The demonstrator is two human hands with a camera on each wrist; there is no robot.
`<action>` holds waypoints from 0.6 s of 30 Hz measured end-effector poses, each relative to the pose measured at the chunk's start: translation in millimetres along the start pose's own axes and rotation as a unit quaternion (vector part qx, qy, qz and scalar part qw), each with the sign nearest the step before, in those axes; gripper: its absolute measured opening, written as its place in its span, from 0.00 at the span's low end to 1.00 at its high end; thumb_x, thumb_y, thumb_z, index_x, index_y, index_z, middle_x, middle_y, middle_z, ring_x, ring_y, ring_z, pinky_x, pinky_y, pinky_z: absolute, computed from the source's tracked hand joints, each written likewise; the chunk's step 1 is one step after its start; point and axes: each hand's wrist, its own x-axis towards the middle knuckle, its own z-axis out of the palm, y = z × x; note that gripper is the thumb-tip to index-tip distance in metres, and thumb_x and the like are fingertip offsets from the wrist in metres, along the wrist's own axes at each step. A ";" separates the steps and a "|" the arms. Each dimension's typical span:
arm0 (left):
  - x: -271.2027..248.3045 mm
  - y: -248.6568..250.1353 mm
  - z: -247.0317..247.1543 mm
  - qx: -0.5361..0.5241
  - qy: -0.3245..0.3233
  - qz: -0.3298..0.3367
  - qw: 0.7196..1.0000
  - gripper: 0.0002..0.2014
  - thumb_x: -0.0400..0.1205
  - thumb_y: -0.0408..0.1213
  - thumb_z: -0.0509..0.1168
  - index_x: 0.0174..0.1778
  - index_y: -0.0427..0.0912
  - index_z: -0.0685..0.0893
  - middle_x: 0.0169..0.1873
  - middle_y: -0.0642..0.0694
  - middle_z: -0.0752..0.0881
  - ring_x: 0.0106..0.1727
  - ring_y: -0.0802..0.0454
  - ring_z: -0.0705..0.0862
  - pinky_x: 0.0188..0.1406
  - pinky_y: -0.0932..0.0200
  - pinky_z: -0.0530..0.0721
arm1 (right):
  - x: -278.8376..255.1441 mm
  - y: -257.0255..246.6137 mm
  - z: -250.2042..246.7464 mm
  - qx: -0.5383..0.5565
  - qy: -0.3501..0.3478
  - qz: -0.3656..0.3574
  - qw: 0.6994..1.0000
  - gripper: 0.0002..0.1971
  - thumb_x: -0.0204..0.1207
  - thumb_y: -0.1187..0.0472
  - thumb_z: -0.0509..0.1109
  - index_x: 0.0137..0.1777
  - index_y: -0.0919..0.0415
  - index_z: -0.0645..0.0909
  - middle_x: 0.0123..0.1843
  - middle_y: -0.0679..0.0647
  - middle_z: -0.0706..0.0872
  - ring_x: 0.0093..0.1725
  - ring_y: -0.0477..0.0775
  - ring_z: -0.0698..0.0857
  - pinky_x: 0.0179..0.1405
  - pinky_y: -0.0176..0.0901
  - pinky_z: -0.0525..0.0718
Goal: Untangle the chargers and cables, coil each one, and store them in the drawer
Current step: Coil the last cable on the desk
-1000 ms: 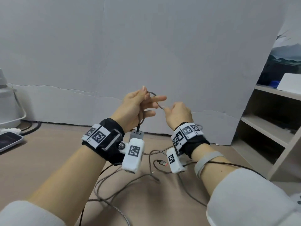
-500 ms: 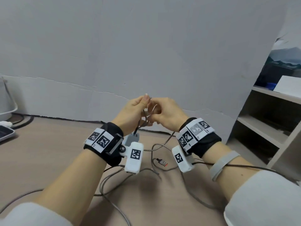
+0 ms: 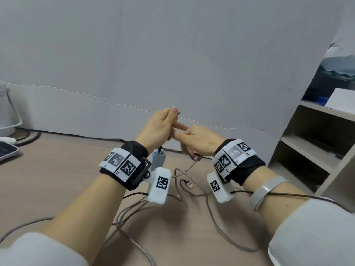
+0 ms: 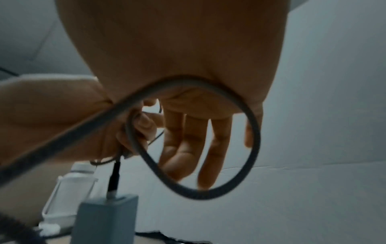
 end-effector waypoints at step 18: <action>-1.0 0.0 -8.1 0.020 -0.061 -0.041 0.997 0.23 0.92 0.50 0.51 0.53 0.32 0.79 0.48 0.41 0.92 0.47 0.43 0.92 0.54 0.31 0.89 | 2.8 -6.9 2.5 -0.108 0.120 -0.030 0.986 0.15 0.78 0.55 0.72 0.29 0.51 0.80 0.30 0.47 0.82 0.37 0.53 0.83 0.38 0.42 0.77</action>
